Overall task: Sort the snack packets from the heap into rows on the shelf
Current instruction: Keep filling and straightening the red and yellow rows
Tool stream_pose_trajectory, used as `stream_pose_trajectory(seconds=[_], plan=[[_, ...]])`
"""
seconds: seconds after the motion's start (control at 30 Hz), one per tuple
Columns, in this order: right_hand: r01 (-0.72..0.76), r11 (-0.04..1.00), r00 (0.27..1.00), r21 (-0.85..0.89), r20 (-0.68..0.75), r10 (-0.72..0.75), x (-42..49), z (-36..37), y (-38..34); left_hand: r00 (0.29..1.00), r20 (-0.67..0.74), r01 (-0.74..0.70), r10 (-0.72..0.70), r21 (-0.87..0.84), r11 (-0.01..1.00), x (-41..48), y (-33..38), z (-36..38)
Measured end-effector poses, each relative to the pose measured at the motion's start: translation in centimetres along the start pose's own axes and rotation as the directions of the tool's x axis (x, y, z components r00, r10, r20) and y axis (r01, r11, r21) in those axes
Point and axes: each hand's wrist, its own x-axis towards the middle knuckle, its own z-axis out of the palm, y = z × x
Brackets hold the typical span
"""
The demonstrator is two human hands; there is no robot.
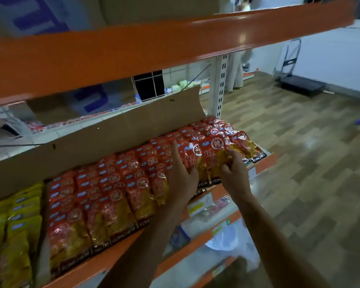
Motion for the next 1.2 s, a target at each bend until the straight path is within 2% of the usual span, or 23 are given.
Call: stream_pose_trajectory(seconds=[0.1,0.2,0.33,0.43,0.5,0.6,0.73,0.93,1.2], plan=[[0.029,1.000,0.996,-0.009,0.080,-0.029,2.9,-1.3,1.5,0.998,-0.049,-0.043,0.045,0.035,0.998,1.0,0.6,2.4],[0.005,1.000,0.983,-0.014,0.186,-0.003,4.8,-2.3,3.0,0.997,-0.038,-0.067,0.074,0.165,0.984,1.3,0.7,4.3],[0.031,0.997,0.947,-0.069,0.320,-0.007,5.7,-2.9,4.6,0.999,0.000,-0.043,0.044,0.254,0.966,0.6,0.1,5.6],[0.065,0.994,0.924,-0.083,0.382,-0.029,6.2,-3.1,4.9,0.999,-0.040,-0.018,0.031,0.286,0.958,0.3,-0.1,5.8],[0.092,0.990,0.915,-0.108,0.402,-0.041,6.5,-3.1,4.9,0.998,-0.060,0.011,0.012,0.364,0.931,0.2,-0.2,5.6],[0.133,0.979,0.913,-0.155,0.404,-0.061,6.7,-2.8,4.8,0.998,-0.047,-0.001,0.034,0.571,0.821,0.4,-0.6,5.2],[0.185,0.945,0.910,-0.269,0.409,-0.062,6.9,-2.2,4.9,0.999,-0.026,0.003,0.031,0.807,0.590,0.8,-1.7,5.1],[0.217,0.906,0.910,-0.364,0.411,-0.053,6.8,-1.5,5.5,0.999,-0.047,0.043,-0.007,0.840,0.541,0.7,-2.4,5.6],[0.250,0.885,0.934,-0.393,0.340,-0.113,5.4,-0.8,5.3,0.993,-0.093,0.034,0.065,0.792,0.609,-0.2,-2.9,5.3]])
